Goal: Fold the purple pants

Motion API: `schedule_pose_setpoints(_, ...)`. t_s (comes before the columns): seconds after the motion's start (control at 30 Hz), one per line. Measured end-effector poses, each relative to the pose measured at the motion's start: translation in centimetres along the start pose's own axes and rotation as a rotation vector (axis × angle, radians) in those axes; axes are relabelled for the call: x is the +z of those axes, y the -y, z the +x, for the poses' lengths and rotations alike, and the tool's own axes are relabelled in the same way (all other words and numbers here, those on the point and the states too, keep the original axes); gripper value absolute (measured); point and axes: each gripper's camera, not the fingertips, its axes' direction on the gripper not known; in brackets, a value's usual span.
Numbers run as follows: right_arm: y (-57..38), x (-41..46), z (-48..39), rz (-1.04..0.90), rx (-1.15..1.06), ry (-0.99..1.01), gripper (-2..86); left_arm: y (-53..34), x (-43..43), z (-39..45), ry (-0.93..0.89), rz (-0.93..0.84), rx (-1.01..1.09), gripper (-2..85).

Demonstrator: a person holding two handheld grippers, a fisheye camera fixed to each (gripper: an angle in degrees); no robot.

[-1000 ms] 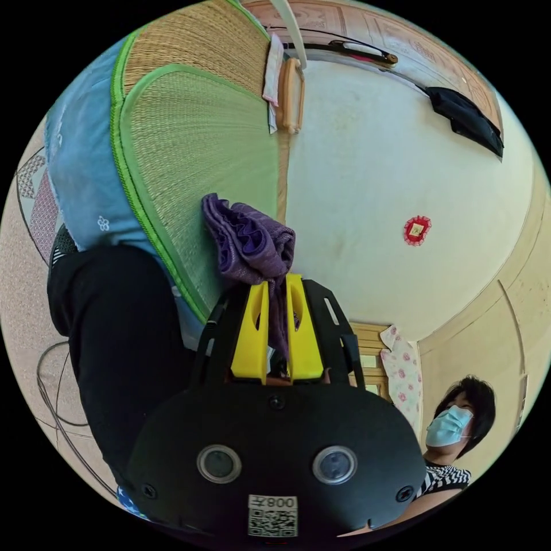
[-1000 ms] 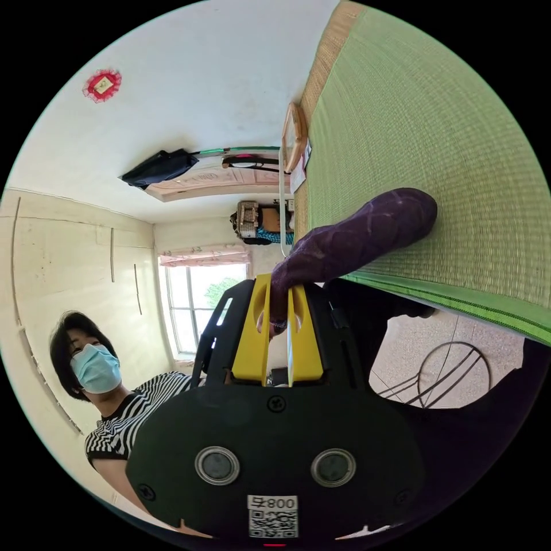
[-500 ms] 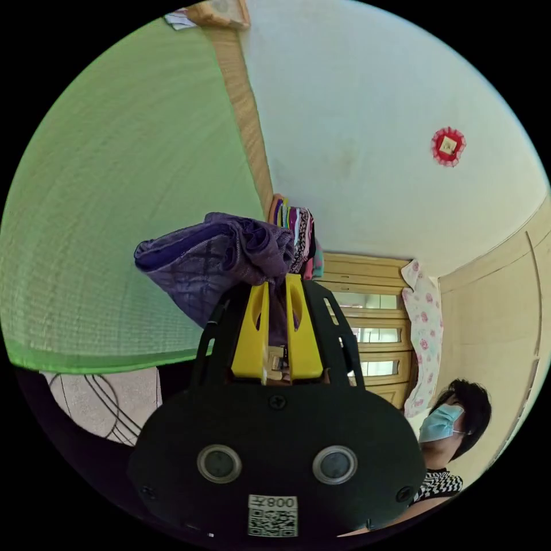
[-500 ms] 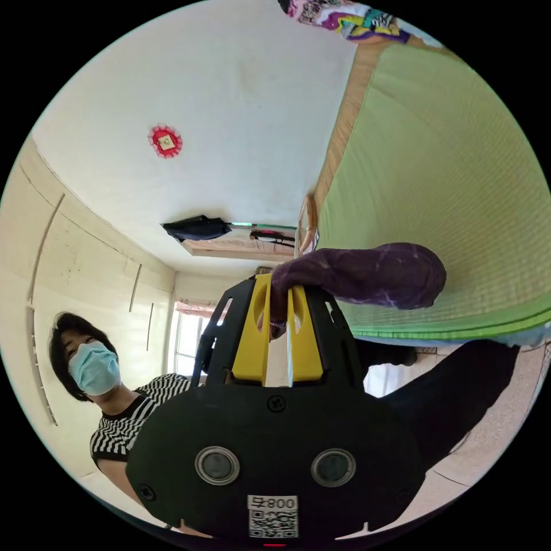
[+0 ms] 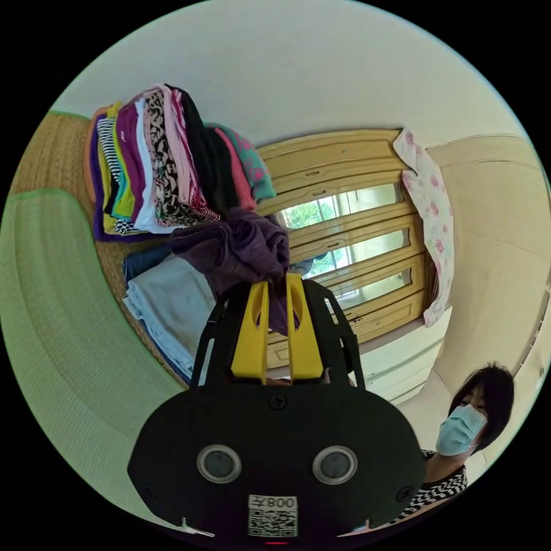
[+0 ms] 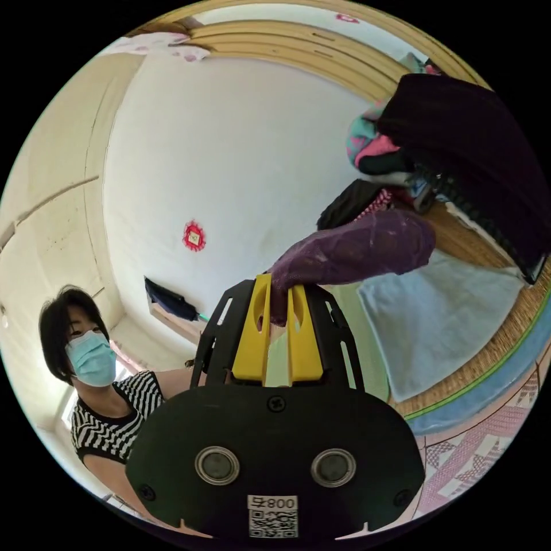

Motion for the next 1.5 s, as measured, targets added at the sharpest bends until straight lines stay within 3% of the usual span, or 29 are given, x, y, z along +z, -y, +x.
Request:
schedule_pose_setpoints(0.17, -4.0, -2.2, 9.5, 0.024, 0.279, -0.160, 2.2, 6.4, 11.7, -4.0, 0.277, -0.293, -0.092, 6.0)
schedule_pose_setpoints(0.33, -6.8, -0.9, 12.1, -0.018, 0.377, -0.131, 3.6, 10.4, 15.2, -3.7, 0.219, -0.289, -0.123, 6.1)
schedule_pose_setpoints(0.47, -6.5, -1.0, 10.8, 0.018, 0.375, -0.125, 4.8, 14.5, 19.1, 0.0, 0.315, -0.384, 0.016, 6.6)
schedule_pose_setpoints(0.73, -7.3, -3.3, 6.5, 0.089, 0.402, -0.197, 3.3, 18.2, 21.6, 3.8, 0.336, -0.331, 0.005, 9.0)
schedule_pose_setpoints(0.93, -2.5, -1.7, -2.1, 0.072, 0.183, -0.422, 0.4, 19.5, 21.7, 8.7, 0.462, -0.197, 0.091, 8.0)
schedule_pose_setpoints(1.03, 2.8, 3.6, -7.2, -0.005, -0.050, -0.478, 0.2, 20.2, 23.1, 11.1, 0.433, -0.159, 0.150, 7.1)
schedule_pose_setpoints(1.17, 9.8, 14.8, -12.1, -0.164, -0.336, -0.670, 0.0, 21.9, 27.0, 12.9, 0.543, -0.212, 0.188, 5.5)
schedule_pose_setpoints(1.37, 15.6, 27.4, -11.9, -0.329, -0.427, -0.934, 0.0, 24.6, 30.9, 13.7, 0.625, -0.272, 0.195, 3.0)
schedule_pose_setpoints(1.5, 15.9, 30.4, -10.0, -0.360, -0.393, -1.021, 0.0, 25.2, 32.8, 14.3, 0.697, -0.325, 0.277, 2.5)
